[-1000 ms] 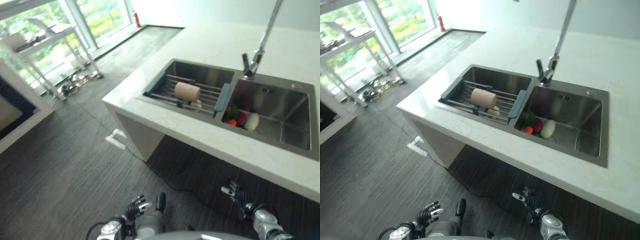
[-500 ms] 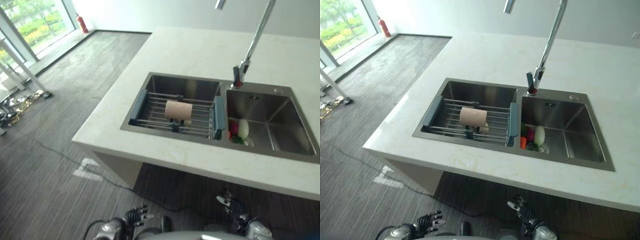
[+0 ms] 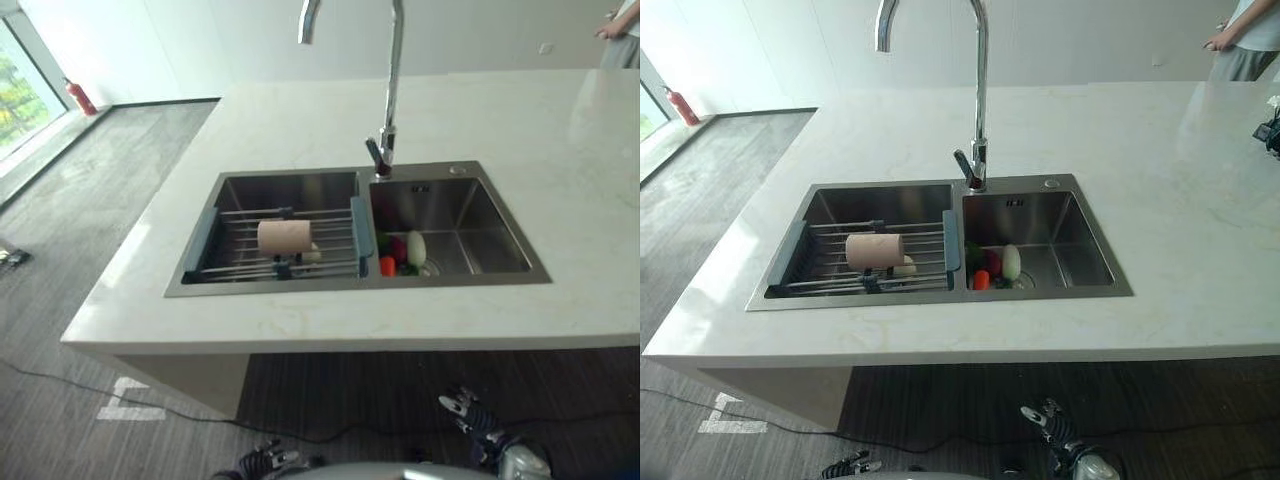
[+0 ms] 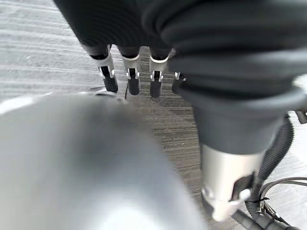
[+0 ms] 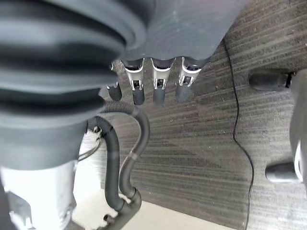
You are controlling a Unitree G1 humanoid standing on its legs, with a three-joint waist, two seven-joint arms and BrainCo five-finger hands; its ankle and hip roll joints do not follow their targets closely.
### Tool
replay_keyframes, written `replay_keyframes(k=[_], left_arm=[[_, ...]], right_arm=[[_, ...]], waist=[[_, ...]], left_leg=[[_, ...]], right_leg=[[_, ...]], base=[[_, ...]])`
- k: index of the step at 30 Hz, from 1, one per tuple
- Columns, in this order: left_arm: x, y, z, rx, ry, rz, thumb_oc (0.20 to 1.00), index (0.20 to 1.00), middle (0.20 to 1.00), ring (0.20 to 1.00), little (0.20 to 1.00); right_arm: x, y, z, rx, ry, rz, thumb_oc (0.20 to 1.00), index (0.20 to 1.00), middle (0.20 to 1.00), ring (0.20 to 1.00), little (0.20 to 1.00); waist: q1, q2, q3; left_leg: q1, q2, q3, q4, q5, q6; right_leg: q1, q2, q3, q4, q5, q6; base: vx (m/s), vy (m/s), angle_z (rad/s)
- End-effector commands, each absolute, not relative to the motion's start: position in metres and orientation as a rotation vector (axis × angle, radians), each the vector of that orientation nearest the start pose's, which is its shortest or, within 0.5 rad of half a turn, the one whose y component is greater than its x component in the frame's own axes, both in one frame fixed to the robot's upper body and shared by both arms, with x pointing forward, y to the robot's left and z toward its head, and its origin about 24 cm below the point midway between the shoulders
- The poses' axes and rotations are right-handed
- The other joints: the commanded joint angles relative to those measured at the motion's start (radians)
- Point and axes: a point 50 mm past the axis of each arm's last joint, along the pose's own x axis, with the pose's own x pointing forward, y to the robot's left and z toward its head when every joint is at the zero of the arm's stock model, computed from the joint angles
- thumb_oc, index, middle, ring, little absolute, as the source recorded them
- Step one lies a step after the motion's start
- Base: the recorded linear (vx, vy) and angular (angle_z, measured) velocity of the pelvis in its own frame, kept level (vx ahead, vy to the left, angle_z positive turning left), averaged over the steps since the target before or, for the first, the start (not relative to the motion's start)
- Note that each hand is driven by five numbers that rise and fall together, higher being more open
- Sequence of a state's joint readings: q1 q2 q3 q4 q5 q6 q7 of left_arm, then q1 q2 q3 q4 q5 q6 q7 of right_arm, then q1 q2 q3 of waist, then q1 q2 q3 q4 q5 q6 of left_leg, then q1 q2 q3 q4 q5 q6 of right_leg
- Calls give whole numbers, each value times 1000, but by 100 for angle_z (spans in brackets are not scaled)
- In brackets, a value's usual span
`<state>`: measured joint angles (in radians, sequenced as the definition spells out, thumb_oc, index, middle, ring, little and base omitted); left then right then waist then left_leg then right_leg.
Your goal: Place the dishes in the dishwasher.
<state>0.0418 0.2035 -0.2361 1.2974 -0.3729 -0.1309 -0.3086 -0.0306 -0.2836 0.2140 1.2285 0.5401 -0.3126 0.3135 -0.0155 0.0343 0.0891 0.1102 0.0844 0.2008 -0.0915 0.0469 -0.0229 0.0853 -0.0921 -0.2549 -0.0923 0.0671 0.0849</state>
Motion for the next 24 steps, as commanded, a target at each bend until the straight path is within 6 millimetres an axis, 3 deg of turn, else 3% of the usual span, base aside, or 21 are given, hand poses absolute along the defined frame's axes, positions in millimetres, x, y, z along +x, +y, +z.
replay_keyframes(k=[1,17,20,23,24], left_arm=[[98,203,-163,-151,1130,-92,1000,1000,1000,1000,1000],[63,216,-170,-353,1241,217,1000,1000,1000,1000,1000],[67,213,-170,-213,1233,131,1000,1000,1000,1000,1000],[77,211,-168,-251,1190,161,1000,1000,1000,1000,1000],[80,213,-168,-276,1172,188,1000,1000,1000,1000,1000]], right_arm=[[154,-235,-132,162,778,-21,1000,1000,1000,1000,1000],[128,-243,-140,169,843,-76,1000,1000,1000,1000,1000],[125,-247,-140,132,866,-65,1000,1000,1000,1000,1000],[129,-255,-137,105,867,-89,1000,1000,1000,1000,1000],[130,-260,-136,107,865,-100,1000,1000,1000,1000,1000]], waist=[[7,-26,38],[-7,-28,28],[-5,-44,50],[10,-42,87],[14,-34,103]], left_leg=[[16,-69,-64,4,-60,35],[33,-29,-89,4,-50,-4],[-26,-58,-103,164,-95,0],[-111,-54,-138,185,-59,-3],[-143,-36,-149,167,-16,-15]], right_leg=[[-26,-25,47,55,2,33],[27,45,96,5,-33,-14],[22,34,117,29,-34,-30],[11,31,138,55,-37,-35],[15,32,149,62,-46,-37]], base=[[45,-89,-4],[35,-96,1],[31,-31,15],[-36,107,13],[-14,194,-6]])
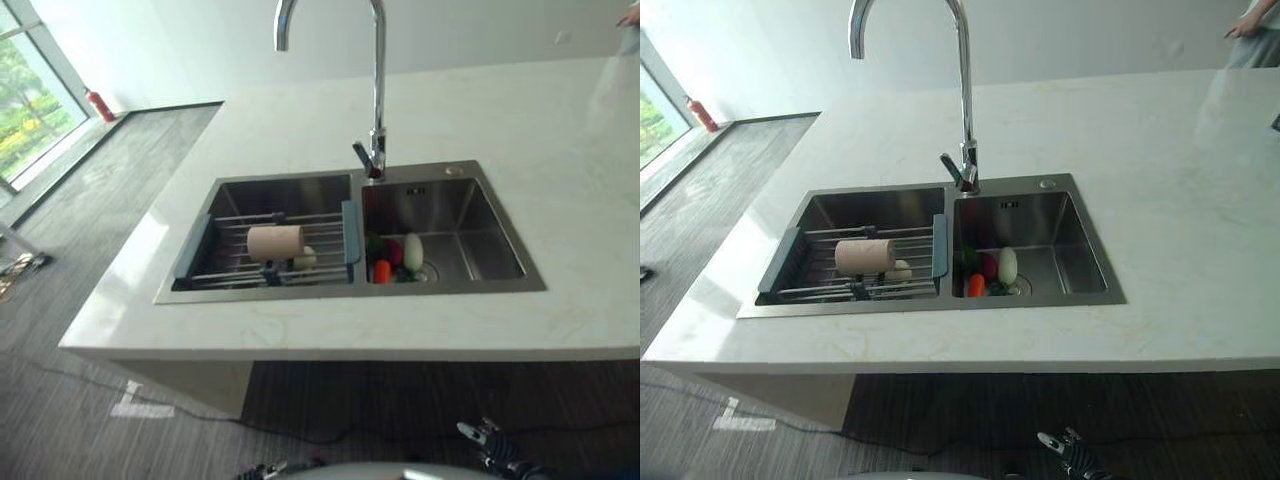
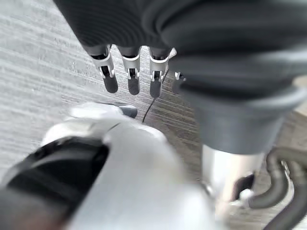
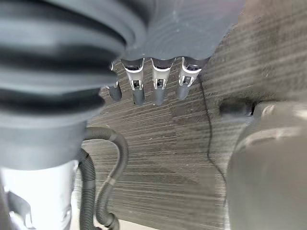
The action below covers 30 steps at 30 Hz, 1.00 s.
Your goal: Place the dishes in the dishwasher.
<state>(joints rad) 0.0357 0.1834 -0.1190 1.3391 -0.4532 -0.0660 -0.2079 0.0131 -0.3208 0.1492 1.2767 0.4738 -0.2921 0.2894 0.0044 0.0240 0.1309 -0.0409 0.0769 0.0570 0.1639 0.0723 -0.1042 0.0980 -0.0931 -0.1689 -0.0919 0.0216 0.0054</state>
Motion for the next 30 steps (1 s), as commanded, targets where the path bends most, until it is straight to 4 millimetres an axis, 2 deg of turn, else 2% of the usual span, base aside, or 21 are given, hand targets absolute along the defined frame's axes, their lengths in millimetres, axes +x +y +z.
replay_keyframes(k=[1,2,3,6,7,9,12,16,21,23,25,27,28,29,30], left_arm=[[82,214,-167,-290,1164,203,1000,1000,1000,1000,1000],[83,215,-167,-294,1156,225,1000,1000,1000,1000,1000],[83,218,-166,-292,1144,268,1000,1000,1000,1000,1000],[81,223,-166,-303,1122,320,1000,1000,1000,1000,1000],[75,233,-164,-363,1085,443,1000,1000,1000,1000,1000],[72,237,-164,-402,1069,496,1000,1000,1000,1000,1000],[59,261,-159,-514,952,689,1000,1000,1000,1000,1000],[62,289,-147,-540,785,840,1000,1000,1000,1000,1000],[64,314,-134,-551,648,965,1000,1000,1000,1000,1000],[61,331,-126,-588,573,1049,1000,1000,1000,1000,1000],[46,359,-114,-668,463,1243,1000,1000,1000,1000,1000],[41,364,-111,-675,440,1300,1000,1000,1000,1000,1000],[33,373,-106,-669,421,1365,1000,1000,1000,1000,1000],[17,404,-81,-494,364,1571,1000,1000,1000,1000,1000],[17,417,-68,-430,315,1614,1000,1000,1000,1000,1000]], right_arm=[[130,-263,-135,110,863,-106,1000,1000,1000,1000,1000],[130,-264,-135,119,861,-111,1000,1000,1000,1000,1000],[129,-265,-135,154,861,-138,1000,1000,1000,1000,1000],[125,-265,-136,178,863,-151,1000,1000,1000,1000,1000],[120,-263,-138,181,876,-143,1000,1000,1000,1000,1000],[118,-262,-139,178,880,-139,1000,1000,1000,1000,1000],[114,-262,-141,170,897,-138,1000,1000,1000,1000,1000],[115,-272,-138,159,896,-167,1000,1000,1000,1000,1000],[112,-283,-135,154,907,-196,1000,1000,1000,1000,1000],[108,-288,-134,153,912,-210,1000,1000,1000,1000,1000],[102,-293,-134,154,925,-226,1000,1000,1000,1000,1000],[101,-293,-134,153,927,-228,1000,1000,1000,1000,1000],[100,-294,-134,152,931,-231,1000,1000,1000,1000,1000],[99,-295,-135,147,945,-234,1000,1000,1000,1000,1000],[99,-295,-135,143,950,-233,1000,1000,1000,1000,1000]], waist=[[-6,-21,65],[-4,-18,62],[3,-9,49],[7,-1,36],[9,4,22],[11,5,18],[21,10,4],[33,24,3],[33,39,-1],[33,45,-6],[37,50,-15],[38,50,-16],[39,52,-20],[39,52,-28],[40,53,-30]], left_leg=[[7,-25,-4,-102,-32,65],[20,-25,-8,-133,-30,66],[63,-27,-30,-217,-13,67],[83,-26,-30,-251,-12,63],[91,-30,-30,-251,-21,57],[94,-34,-35,-251,-24,57],[107,-49,-36,-251,-38,64],[109,-52,-24,-251,-44,68],[112,-54,-20,-251,-50,73],[116,-56,-20,-251,-53,75],[123,-57,-19,-251,-61,77],[124,-57,-19,-251,-63,77],[126,-57,-19,-251,-65,78],[131,-56,-20,-251,-70,78],[132,-56,-21,-251,-71,79]], right_leg=[[5,32,60,60,-5,45],[6,29,49,55,-6,47],[6,21,22,45,-3,57],[7,8,-16,35,3,67],[12,-8,-49,23,10,76],[13,-13,-53,18,14,79],[17,-24,-53,10,19,87],[15,-41,-67,9,21,94],[12,-49,-65,10,18,98],[15,-52,-66,10,15,99],[20,-54,-66,8,10,101],[22,-55,-67,8,9,102],[23,-55,-67,7,7,102],[28,-52,-60,6,2,102],[28,-50,-56,5,0,101]], base=[[11,190,-5],[73,212,-5],[70,165,-5],[44,139,-6],[38,129,16],[41,96,23],[54,105,5],[0,88,4],[-2,53,-6],[34,47,-3],[55,25,-1],[21,1,0],[81,-3,1],[83,2,1],[70,3,1]])
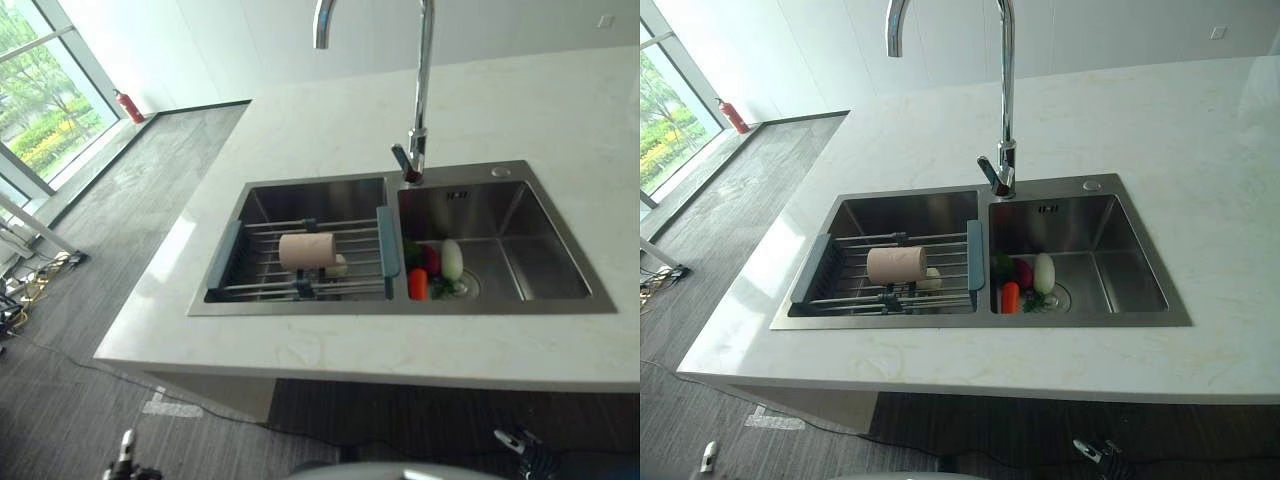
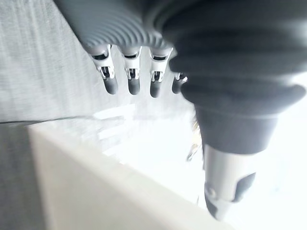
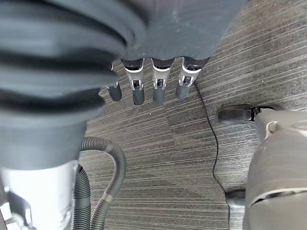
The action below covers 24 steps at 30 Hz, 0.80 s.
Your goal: Place the dishes in the dishwasher.
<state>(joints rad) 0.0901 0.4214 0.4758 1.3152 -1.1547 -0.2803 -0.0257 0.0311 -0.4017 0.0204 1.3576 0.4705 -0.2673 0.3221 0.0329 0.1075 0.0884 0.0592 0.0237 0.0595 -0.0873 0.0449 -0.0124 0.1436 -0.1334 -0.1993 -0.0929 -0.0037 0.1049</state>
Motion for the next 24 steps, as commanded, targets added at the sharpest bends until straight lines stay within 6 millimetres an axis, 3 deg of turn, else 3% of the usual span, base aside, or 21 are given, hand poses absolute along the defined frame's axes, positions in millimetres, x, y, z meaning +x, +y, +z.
replay_keyframes(k=[1,2,3,4,5,7,8,9,11,12,13,14,16,19,21,24], left_arm=[[17,421,-63,-412,297,1627,1000,1000,1000,1000,1000],[20,434,-49,-371,232,1660,1000,1000,1000,1000,1000],[26,456,-17,-250,103,1699,1000,1000,1000,1000,1000],[42,484,38,-91,-93,1704,1000,1000,1000,1000,1000],[50,494,61,-41,-157,1687,1000,1000,1000,1000,1000],[63,503,95,47,-272,1653,1000,1000,1000,1000,1000],[76,505,122,117,-361,1618,1000,1000,1000,1000,1000],[104,499,165,251,-535,1495,1000,1000,1000,1000,1000],[118,491,179,300,-589,1429,1000,1000,1000,1000,1000],[146,474,202,383,-662,1288,1000,1000,1000,1000,1000],[161,463,211,417,-689,1215,1000,1000,1000,1000,1000],[162,462,211,419,-689,1215,1000,1000,1000,1000,1000],[204,421,227,529,-731,979,1000,1000,1000,1000,1000],[227,392,232,608,-730,839,1000,1000,1000,1000,1000],[254,353,232,709,-719,639,1000,1000,1000,1000,1000],[264,336,235,761,-737,576,1000,1000,1000,1000,1000]], right_arm=[[99,-295,-135,142,952,-233,1000,1000,1000,1000,1000],[98,-295,-135,138,956,-233,1000,1000,1000,1000,1000],[98,-295,-135,136,961,-236,1000,1000,1000,1000,1000],[96,-292,-137,139,965,-238,1000,1000,1000,1000,1000],[96,-292,-137,140,967,-240,1000,1000,1000,1000,1000],[95,-289,-138,144,970,-237,1000,1000,1000,1000,1000],[95,-287,-139,148,973,-232,1000,1000,1000,1000,1000],[93,-283,-141,156,979,-222,1000,1000,1000,1000,1000],[93,-281,-142,164,981,-220,1000,1000,1000,1000,1000],[91,-278,-143,172,988,-213,1000,1000,1000,1000,1000],[90,-276,-144,174,993,-207,1000,1000,1000,1000,1000],[89,-276,-144,175,993,-209,1000,1000,1000,1000,1000],[83,-271,-147,174,1012,-187,1000,1000,1000,1000,1000],[79,-269,-148,176,1022,-181,1000,1000,1000,1000,1000],[73,-268,-150,175,1037,-171,1000,1000,1000,1000,1000],[72,-268,-150,180,1038,-174,1000,1000,1000,1000,1000]], waist=[[11,-30,12],[12,-27,10],[17,-22,6],[25,-18,3],[28,-15,0],[30,-16,-3],[32,-17,-5],[32,-19,-10],[33,-21,-12],[26,-26,-16],[22,-29,-18],[24,-29,-18],[6,-39,-23],[-3,-44,-24],[-26,-52,-27],[-32,-55,-27]], left_leg=[[33,-2,-23,0,-44,-13],[33,0,-23,0,-45,-12],[35,2,-22,0,-47,-11],[39,5,-20,0,-50,-9],[38,6,-19,0,-51,-9],[37,7,-18,0,-52,-8],[37,8,-18,0,-54,-7],[38,9,-16,0,-57,-8],[39,9,-15,0,-59,-9],[43,10,-12,0,-63,-9],[45,11,-9,0,-65,-10],[45,11,-8,0,-65,-10],[53,15,6,0,-71,-11],[58,17,13,0,-75,-10],[66,21,26,0,-79,-10],[70,23,32,0,-81,-9]], right_leg=[[-17,-9,-25,6,25,1],[-17,-9,-24,6,24,1],[-16,-9,-26,6,23,3],[-11,-9,-31,6,22,6],[-11,-9,-33,6,22,7],[-10,-8,-34,6,21,6],[-9,-7,-35,6,20,6],[-7,-5,-34,6,18,7],[-5,-4,-33,6,17,7],[-4,-2,-28,6,15,7],[-3,-2,-25,6,14,7],[-3,-2,-25,6,14,7],[-2,0,-11,6,15,9],[-3,2,0,6,16,11],[-3,5,19,6,21,16],[-4,6,29,6,24,18]], base=[[0,0,0],[0,0,0],[0,0,0],[0,0,0],[0,0,0],[2,-17,0],[13,-65,0],[15,-63,5],[32,-47,7],[57,-47,-4],[50,-36,-4],[59,-31,2],[69,-37,-8],[43,-26,-19],[70,-45,-34],[47,-23,-10]])
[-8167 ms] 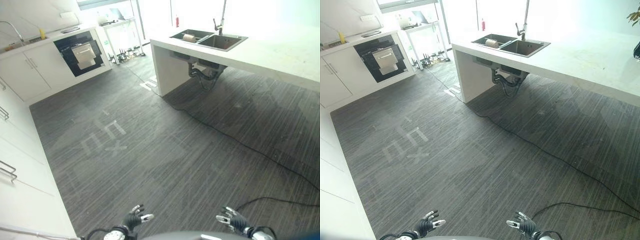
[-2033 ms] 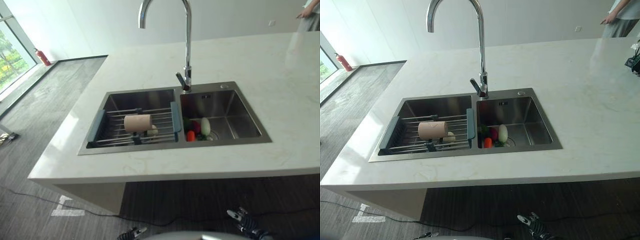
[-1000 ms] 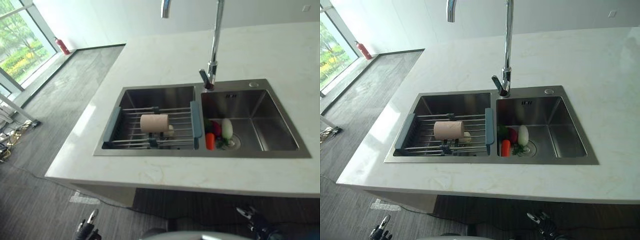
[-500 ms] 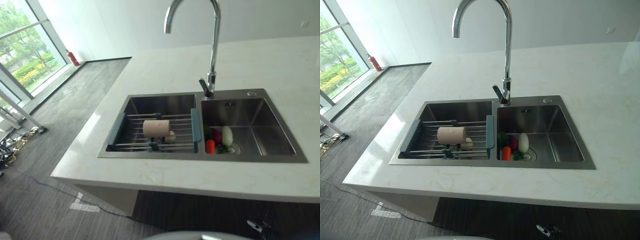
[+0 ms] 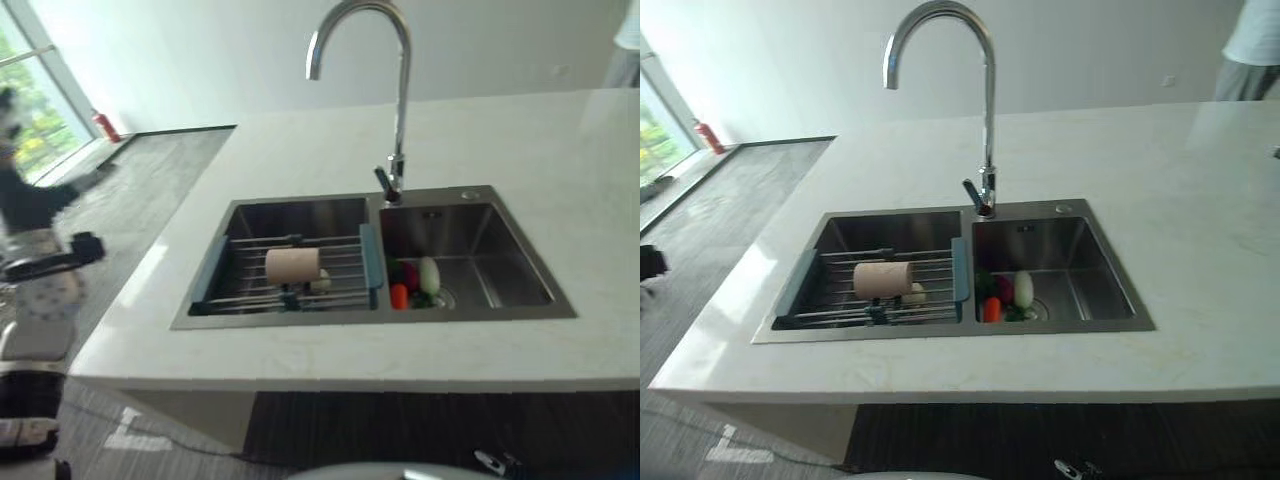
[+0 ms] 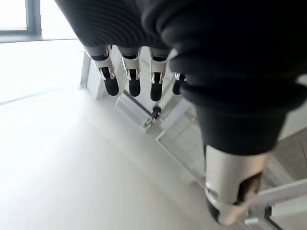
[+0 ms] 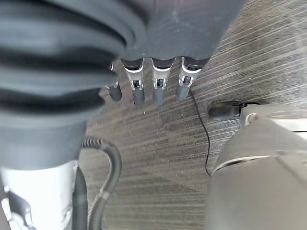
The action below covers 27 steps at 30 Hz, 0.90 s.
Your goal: Place the dishes in the dishwasher.
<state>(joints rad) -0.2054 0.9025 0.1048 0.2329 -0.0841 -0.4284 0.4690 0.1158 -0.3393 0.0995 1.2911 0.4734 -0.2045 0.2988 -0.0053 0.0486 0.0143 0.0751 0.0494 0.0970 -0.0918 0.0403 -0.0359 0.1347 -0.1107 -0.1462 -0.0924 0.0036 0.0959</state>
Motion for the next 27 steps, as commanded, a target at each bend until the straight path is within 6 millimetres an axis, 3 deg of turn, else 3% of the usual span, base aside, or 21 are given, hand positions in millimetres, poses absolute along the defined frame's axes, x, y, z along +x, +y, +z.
replay_keyframes(k=[1,5,9,14,16,22,27], left_arm=[[280,304,247,832,-771,439,1000,1000,1000,1000,1000],[295,280,248,899,-730,281,1000,1000,1000,1000,1000],[317,254,232,1097,-517,-8,1000,1000,1000,1000,1000],[332,246,220,1159,-354,-145,1000,1000,1000,1000,1000],[343,255,202,1185,-177,-180,1000,1000,1000,1000,1000],[349,275,177,1190,-2,-175,1000,1000,1000,1000,1000],[349,300,149,1166,168,-133,1000,1000,1000,1000,1000]], right_arm=[[71,-267,-150,193,1036,-178,1000,1000,1000,1000,1000],[72,-267,-149,189,1034,-164,1000,1000,1000,1000,1000],[74,-270,-148,208,1025,-166,1000,1000,1000,1000,1000],[77,-276,-145,199,1021,-163,1000,1000,1000,1000,1000],[79,-279,-143,185,1023,-135,1000,1000,1000,1000,1000],[81,-282,-141,138,1029,-91,1000,1000,1000,1000,1000],[95,-288,-135,109,990,-78,1000,1000,1000,1000,1000]], waist=[[-18,1,45],[-38,0,46],[-61,6,47],[-76,15,48],[-92,24,52],[-102,36,62],[-118,48,89]], left_leg=[[60,2,9,5,-78,14],[64,6,26,5,-79,12],[68,7,42,5,-76,13],[68,7,53,5,-75,13],[65,5,61,5,-70,13],[57,1,61,5,-62,12],[37,-5,60,5,-48,12]], right_leg=[[3,-14,-6,5,21,31],[-2,-11,14,5,28,35],[-8,-9,34,5,37,40],[-15,-9,43,5,43,45],[-23,-11,52,5,49,49],[-35,-17,52,5,58,56],[-62,-21,68,5,71,61]], base=[[55,-15,-12],[26,-10,-16],[15,-7,-15],[20,11,-12],[30,43,-13],[9,34,0],[-12,68,-1]])
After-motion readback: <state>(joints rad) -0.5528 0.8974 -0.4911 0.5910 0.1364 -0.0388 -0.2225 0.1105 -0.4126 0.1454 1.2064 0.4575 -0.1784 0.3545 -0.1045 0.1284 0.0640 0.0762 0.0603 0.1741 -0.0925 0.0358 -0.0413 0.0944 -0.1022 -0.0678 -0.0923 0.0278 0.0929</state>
